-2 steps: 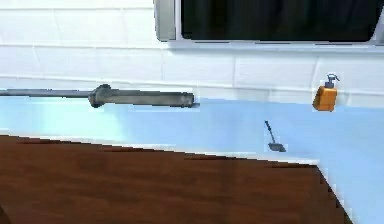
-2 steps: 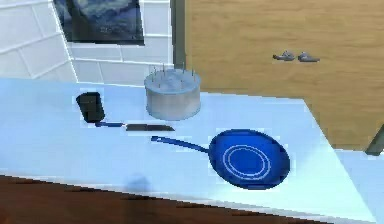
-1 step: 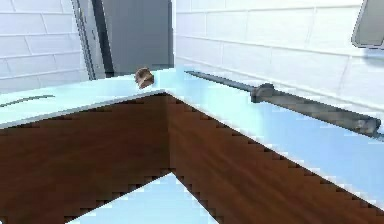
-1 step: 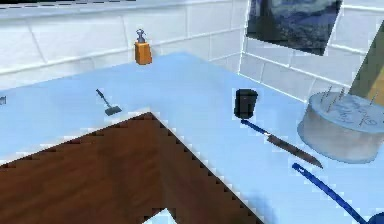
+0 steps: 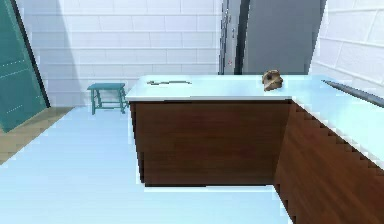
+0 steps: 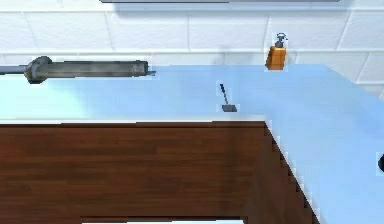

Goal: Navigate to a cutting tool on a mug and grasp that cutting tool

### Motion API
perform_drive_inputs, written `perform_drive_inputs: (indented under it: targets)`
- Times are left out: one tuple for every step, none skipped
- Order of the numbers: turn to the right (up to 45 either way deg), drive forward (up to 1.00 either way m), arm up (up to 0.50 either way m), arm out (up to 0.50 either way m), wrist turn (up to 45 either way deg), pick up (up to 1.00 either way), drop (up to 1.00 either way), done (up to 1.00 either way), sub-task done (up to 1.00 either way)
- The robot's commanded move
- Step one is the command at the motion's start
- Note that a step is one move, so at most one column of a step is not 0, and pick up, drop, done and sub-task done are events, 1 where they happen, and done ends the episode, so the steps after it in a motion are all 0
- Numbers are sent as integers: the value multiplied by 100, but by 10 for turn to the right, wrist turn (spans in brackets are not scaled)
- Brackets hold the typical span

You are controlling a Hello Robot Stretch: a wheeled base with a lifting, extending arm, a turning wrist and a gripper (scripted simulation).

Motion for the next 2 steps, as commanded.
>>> perform_drive_inputs:
  targets:
    - [0, 10, 0, 0, 0, 0, 0, 0, 0]
    - [450, 0, 0, 0, 0, 0, 0, 0, 0]
